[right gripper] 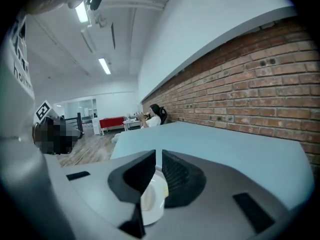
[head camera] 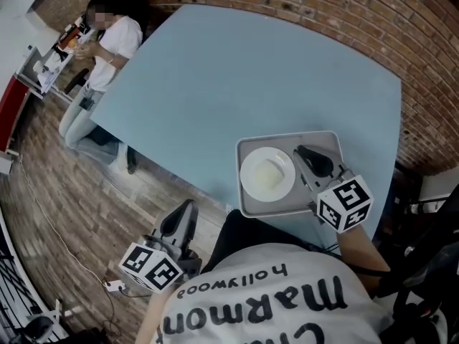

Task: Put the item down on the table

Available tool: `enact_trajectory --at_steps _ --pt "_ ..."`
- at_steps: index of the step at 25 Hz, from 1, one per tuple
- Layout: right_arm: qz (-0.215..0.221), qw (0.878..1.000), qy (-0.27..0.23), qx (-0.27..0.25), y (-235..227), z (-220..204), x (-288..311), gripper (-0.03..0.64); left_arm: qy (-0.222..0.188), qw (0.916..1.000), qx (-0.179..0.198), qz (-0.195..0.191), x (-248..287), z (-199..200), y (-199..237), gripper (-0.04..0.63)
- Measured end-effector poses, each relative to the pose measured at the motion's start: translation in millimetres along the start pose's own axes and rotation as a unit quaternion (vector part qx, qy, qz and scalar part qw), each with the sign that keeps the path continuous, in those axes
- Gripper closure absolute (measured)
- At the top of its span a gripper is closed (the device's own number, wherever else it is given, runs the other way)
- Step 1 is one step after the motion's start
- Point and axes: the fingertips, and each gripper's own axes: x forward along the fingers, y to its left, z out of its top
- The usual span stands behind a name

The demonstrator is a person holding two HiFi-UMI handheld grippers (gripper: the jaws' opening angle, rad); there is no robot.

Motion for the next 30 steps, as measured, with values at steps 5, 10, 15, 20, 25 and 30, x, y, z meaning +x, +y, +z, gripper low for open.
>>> enact_trajectory --at_steps 5,10,15,20,25,30 --pt "-0.001 0.999 -0.015 0.04 4.3 2.5 -52.0 0.594 -0.008 0.9994 0.026 -0.022 7.7 -8.5 -42.1 0.589" --pt "0.048 0.994 -0.029 0.095 43.7 -11.0 -92.7 0.594 -0.01 0.9954 0.06 -0.074 11.7 -15.2 -94.4 0.589" --pt "0.046 0.994 -0.026 0.095 55.4 -24.1 -122.6 0.594 0.009 0.9886 0.088 -0.122 11.0 -26.8 -139.5 0.589" --pt "0.039 0.99 -0.029 0.135 70.3 -28.3 -136.7 0.594 0.014 0.9894 0.086 -0.116 -9.2 -25.3 -138.5 0.589" --pt "0.006 0.992 -0.017 0.127 84.0 -25.3 -147.6 0.594 0.01 0.9929 0.07 -0.095 -40.2 -19.6 -123.1 0.589" --pt "-0.005 0.992 -0.014 0.125 97.3 -28.5 -153.5 0.606 -0.002 0.9954 0.059 -0.076 -68.1 -21.8 -109.4 0.589"
